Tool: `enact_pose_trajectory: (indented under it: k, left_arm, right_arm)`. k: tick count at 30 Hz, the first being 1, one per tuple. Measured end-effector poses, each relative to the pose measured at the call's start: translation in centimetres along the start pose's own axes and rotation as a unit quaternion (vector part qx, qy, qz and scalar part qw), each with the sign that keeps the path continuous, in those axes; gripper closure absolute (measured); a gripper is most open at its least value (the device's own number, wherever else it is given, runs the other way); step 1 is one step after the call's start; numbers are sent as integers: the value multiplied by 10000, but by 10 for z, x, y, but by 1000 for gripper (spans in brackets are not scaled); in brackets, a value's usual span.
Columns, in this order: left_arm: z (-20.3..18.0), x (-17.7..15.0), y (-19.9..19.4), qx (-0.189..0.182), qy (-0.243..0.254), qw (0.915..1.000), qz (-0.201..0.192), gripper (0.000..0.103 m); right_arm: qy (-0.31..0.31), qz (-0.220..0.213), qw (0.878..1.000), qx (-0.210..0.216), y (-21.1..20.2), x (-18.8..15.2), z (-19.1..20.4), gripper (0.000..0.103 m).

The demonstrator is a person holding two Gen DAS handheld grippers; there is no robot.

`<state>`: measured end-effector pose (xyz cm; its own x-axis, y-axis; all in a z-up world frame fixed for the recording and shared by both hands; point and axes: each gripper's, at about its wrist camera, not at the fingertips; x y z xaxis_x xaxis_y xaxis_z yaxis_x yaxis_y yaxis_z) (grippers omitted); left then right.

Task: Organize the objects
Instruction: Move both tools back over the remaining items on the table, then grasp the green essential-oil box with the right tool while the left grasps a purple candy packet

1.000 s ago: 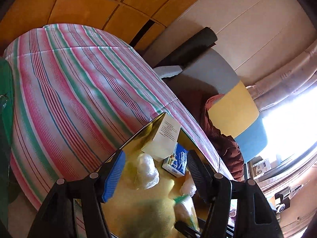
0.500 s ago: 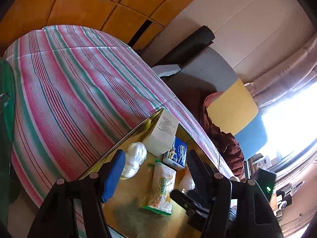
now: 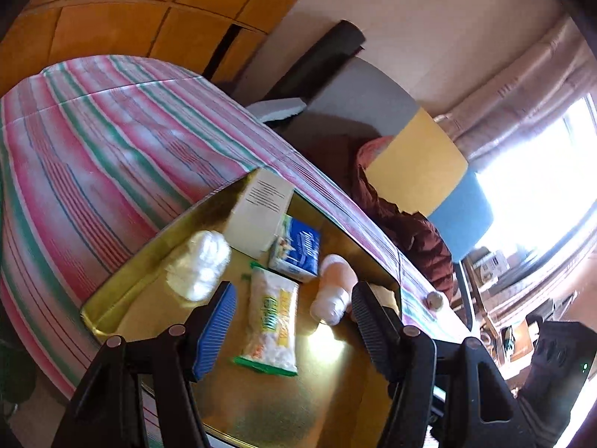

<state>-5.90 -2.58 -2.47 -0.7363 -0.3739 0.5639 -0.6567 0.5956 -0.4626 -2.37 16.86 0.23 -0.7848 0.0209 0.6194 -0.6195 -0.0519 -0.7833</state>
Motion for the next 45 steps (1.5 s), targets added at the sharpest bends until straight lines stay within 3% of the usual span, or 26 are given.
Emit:
enact_pose_trajectory:
  k: [10,24,28,32,37,41,43,45]
  left_arm:
    - [-57,-37,12,-554,1083,9912,512,38]
    - [-131,-103,23,-1316,2238,9572,1277,38]
    - [-147,-123,22,-1538,2475,9449,1490,38]
    - [-160,-142,26,-1684,2675,9325,1748,38]
    - [-168,-157,31,-1697,2699,9279,1933,38]
    - [-168,-163,37,-1622,2698,9263,2069,38]
    - [-169,-167,40,-1564,2711,9254,2139,38]
    - [-170,-169,44,-1523,2717,9244,2199,38]
  right_arm:
    - [517,170,9960,-711,-15,-33,-82,30]
    - [1243,905,9777,-1434,-15,-102,-191,30]
    - [1541,1168,9636,-1849,-22,-119,-239,30]
    - [2034,1105,9413,-2458,-46,-124,-305,30]
    - [2656,924,9064,-3152,-72,-121,-384,30]
    - [3051,1148,8881,-3241,-69,-129,-435,34]
    - [3166,1242,8840,-3207,-63,-135,-450,45]
    - [3251,1217,8843,-3123,-58,-139,-461,47]
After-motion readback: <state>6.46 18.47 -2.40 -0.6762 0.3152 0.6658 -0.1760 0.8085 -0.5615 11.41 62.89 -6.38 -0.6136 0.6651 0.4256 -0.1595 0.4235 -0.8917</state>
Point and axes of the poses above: each gripper's, at about its wrist camera, not at the fingertips, and y roughly the way its jaws point, z to its left, x to its top, and after that the axes turned 13 degrees about -x, right-handed
